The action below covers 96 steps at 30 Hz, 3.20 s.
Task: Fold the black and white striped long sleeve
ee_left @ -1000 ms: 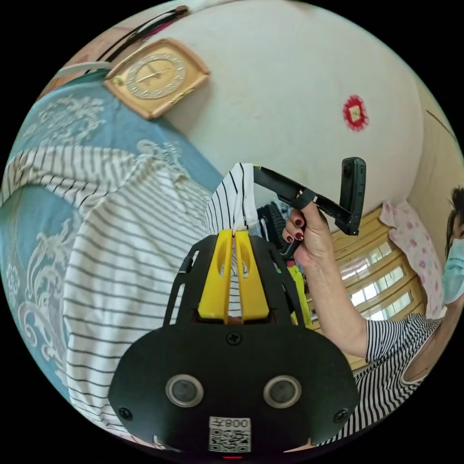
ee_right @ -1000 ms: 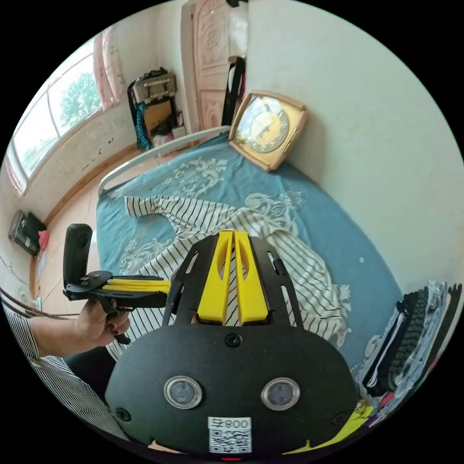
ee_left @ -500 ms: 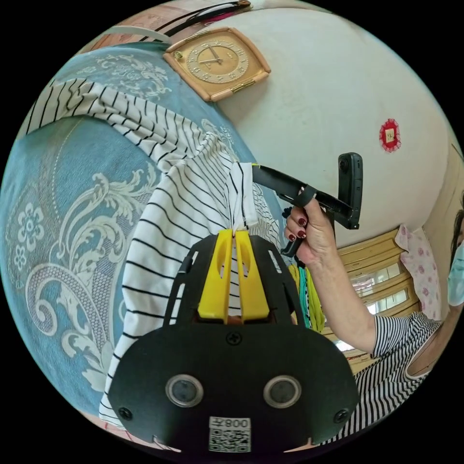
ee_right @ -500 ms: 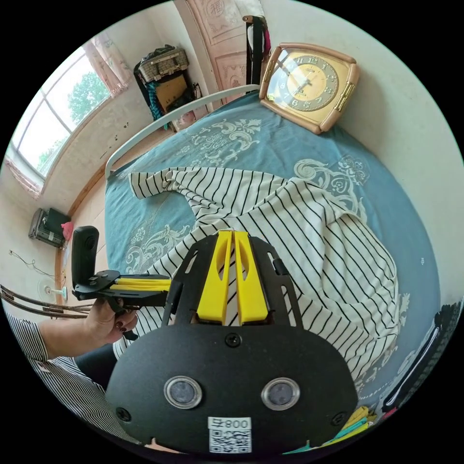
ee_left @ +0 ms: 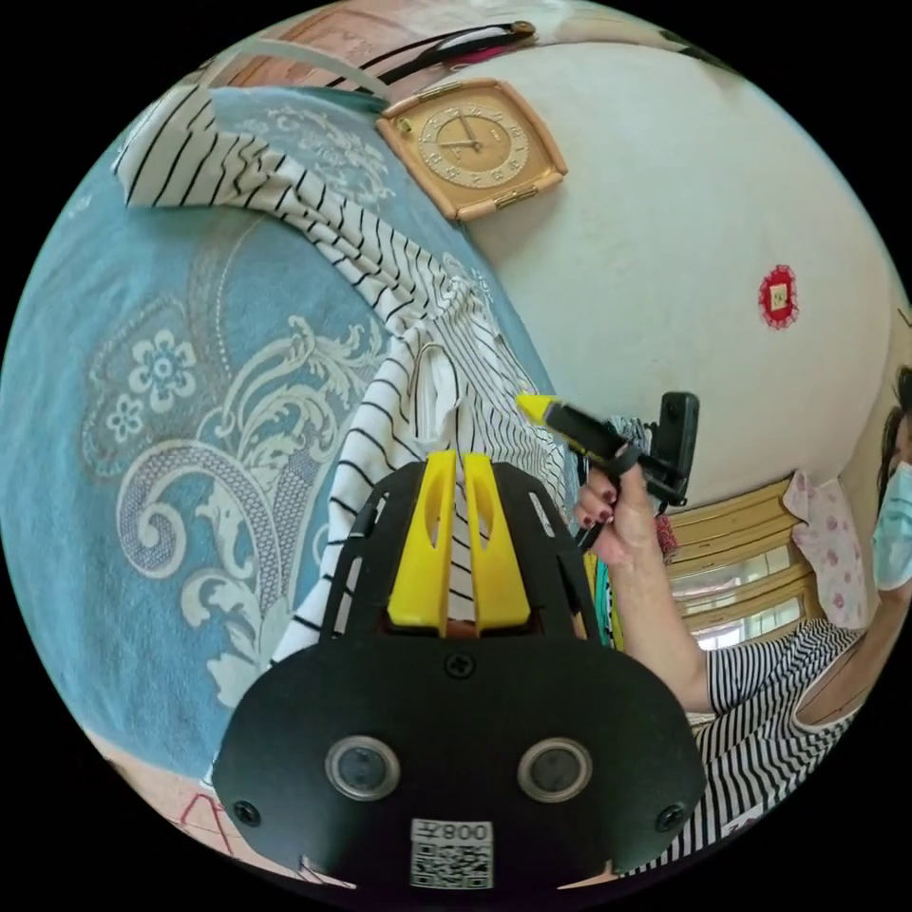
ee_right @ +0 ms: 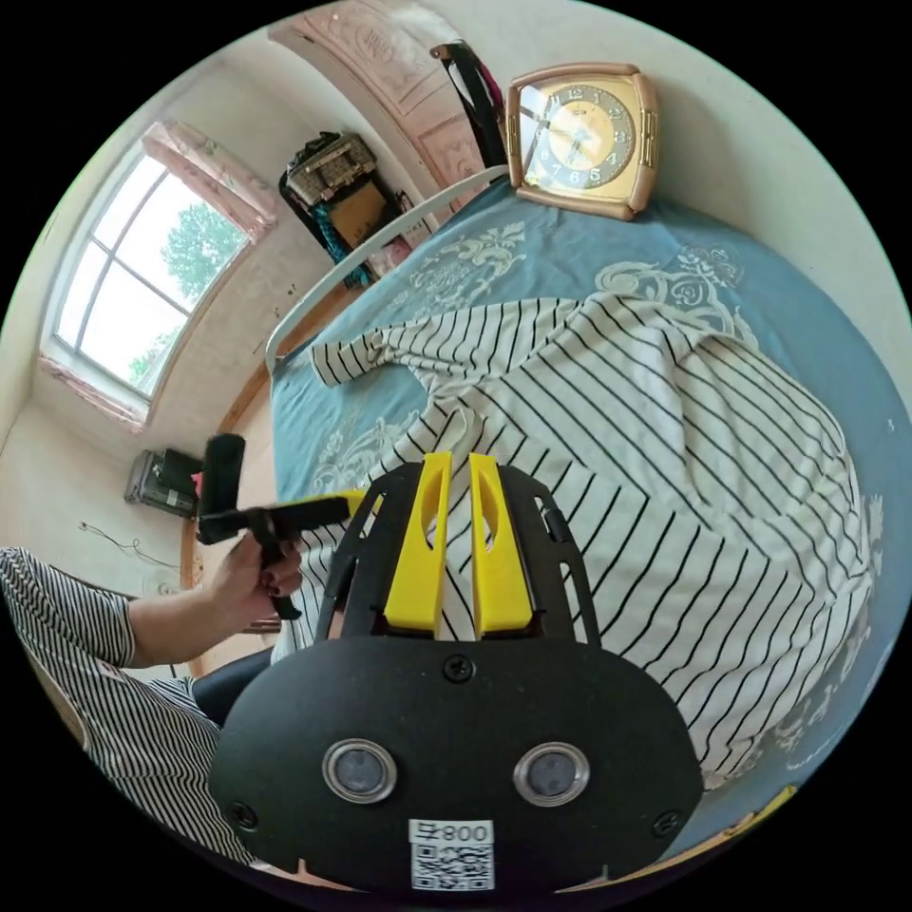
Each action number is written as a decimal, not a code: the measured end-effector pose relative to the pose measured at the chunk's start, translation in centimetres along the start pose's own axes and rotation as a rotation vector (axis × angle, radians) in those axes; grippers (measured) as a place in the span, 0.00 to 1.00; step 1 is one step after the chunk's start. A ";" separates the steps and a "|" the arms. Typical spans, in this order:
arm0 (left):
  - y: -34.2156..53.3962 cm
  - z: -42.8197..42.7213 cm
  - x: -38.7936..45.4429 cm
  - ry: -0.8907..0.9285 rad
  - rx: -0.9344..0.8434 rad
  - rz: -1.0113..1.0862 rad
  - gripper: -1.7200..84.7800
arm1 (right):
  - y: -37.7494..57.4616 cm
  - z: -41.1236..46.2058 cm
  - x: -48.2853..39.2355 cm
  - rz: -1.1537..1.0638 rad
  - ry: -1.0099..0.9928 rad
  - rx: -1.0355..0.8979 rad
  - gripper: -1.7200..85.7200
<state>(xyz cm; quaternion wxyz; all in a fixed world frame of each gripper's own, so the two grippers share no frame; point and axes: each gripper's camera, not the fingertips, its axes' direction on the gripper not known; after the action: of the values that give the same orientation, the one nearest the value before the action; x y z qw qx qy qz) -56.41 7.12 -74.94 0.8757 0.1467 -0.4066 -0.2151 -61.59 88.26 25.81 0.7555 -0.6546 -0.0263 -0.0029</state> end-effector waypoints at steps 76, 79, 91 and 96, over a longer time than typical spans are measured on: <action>-7.4 74.4 30.0 0.129 -0.659 0.708 0.08 | 54.1 2.2 18.1 0.646 0.267 0.390 0.03; -7.9 74.2 29.4 0.129 -0.634 0.676 0.08 | 54.9 2.3 18.4 0.652 0.250 0.396 0.03; -3.4 75.6 30.3 0.001 -0.724 0.799 0.03 | 55.6 1.0 16.5 0.651 0.334 0.392 0.02; -3.0 74.6 31.3 -0.027 -0.710 0.817 0.02 | 53.9 -0.4 14.5 0.570 0.342 0.433 0.02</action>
<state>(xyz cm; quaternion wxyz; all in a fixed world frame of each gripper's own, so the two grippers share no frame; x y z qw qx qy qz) -96.97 -17.12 -9.13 0.8785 -0.3313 -0.3439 0.0169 -45.00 96.01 -26.93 0.8400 -0.4514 0.2827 0.1034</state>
